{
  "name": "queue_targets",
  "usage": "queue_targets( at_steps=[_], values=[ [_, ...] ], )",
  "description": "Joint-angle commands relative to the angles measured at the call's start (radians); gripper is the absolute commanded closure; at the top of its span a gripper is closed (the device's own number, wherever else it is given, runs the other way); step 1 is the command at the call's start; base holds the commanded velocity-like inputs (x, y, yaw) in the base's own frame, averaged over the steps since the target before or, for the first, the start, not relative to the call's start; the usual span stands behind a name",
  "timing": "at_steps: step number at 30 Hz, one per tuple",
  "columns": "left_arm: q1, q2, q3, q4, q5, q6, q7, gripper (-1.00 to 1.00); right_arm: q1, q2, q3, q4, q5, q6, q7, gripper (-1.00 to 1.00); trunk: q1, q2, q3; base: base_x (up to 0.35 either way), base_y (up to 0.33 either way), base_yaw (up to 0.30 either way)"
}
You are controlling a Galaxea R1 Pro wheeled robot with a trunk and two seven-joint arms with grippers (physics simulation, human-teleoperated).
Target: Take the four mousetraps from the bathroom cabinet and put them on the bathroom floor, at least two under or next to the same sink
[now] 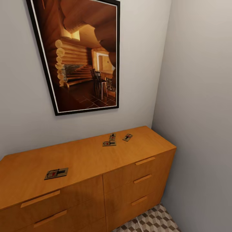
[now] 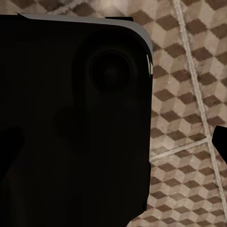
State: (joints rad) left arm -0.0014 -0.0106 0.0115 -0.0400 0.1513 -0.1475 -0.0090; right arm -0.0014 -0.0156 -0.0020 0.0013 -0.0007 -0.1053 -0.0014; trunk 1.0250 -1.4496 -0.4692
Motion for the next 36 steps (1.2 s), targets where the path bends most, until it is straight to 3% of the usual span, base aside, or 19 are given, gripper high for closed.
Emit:
queue_targets(
  at_steps=[1, 15, 36],
  values=[
    [0.0, 0.0, 0.001, 0.0, 0.007, -0.002, -0.001, -1.0, 0.0, 0.0, 0.0, 0.0, 0.0, -0.006, 0.0, -1.0, 0.0, 0.0, -0.001, 0.0, 0.0, 0.0],
    [0.0, -0.002, 0.001, 0.0, 0.007, -0.002, 0.003, -1.0, 0.0, 0.002, -0.003, 0.0, -0.002, -0.02, 0.0, -1.0, 0.0, 0.0, -0.001, 0.0, 0.0, 0.0],
    [0.0, -0.002, 0.001, 0.0, 0.007, -0.002, 0.004, -1.0, 0.0, -0.001, -0.004, 0.0, -0.006, -0.023, 0.0, -1.0, -0.081, 0.147, 0.065, 0.0, 0.0, 0.0]
  ],
)
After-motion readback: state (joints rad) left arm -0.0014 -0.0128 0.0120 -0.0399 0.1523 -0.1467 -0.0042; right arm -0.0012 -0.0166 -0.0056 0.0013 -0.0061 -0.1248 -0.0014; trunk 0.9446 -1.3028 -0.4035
